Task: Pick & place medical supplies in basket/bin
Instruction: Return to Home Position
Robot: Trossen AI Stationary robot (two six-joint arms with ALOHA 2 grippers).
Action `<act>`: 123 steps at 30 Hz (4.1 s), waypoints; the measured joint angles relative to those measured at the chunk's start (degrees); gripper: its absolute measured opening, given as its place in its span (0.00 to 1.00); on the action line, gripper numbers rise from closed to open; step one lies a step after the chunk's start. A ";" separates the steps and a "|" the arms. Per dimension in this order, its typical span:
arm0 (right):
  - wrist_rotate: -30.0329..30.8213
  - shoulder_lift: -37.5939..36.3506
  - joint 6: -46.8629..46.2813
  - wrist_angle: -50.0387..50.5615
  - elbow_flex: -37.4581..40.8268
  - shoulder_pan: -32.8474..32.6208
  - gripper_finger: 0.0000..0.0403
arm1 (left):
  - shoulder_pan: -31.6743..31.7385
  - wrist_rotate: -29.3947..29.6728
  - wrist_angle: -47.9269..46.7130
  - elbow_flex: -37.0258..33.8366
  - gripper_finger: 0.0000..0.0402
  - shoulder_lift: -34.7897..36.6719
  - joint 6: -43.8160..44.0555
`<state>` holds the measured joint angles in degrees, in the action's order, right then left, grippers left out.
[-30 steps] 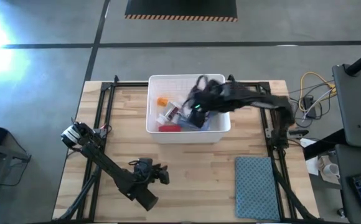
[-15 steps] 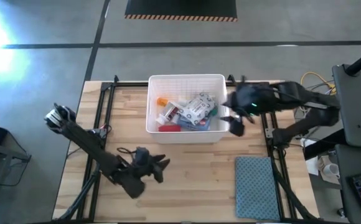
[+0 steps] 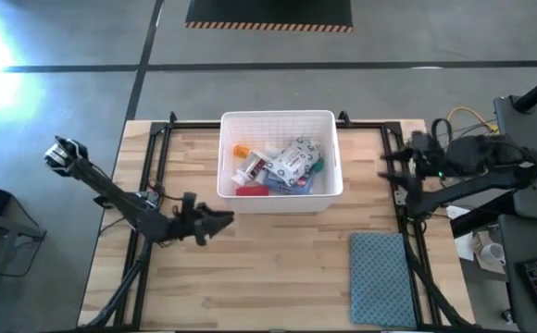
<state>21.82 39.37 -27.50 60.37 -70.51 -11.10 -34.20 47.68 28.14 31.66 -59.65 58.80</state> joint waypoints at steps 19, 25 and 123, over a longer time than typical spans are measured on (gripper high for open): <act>-20.06 -17.69 5.24 -45.70 37.15 0.81 0.64 | 20.38 -30.39 -0.09 -4.75 0.44 20.58 -40.79; -18.16 -21.08 3.69 -45.76 40.64 2.97 0.64 | 35.52 -50.06 -0.22 -10.99 0.44 26.75 -37.11; -9.77 -36.66 14.48 -56.36 67.74 3.62 0.62 | 37.20 -50.56 -26.23 -31.06 0.44 59.53 -29.52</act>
<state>12.05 2.71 -13.02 4.01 -2.76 -7.48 3.01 -2.87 1.91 0.60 -0.12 29.28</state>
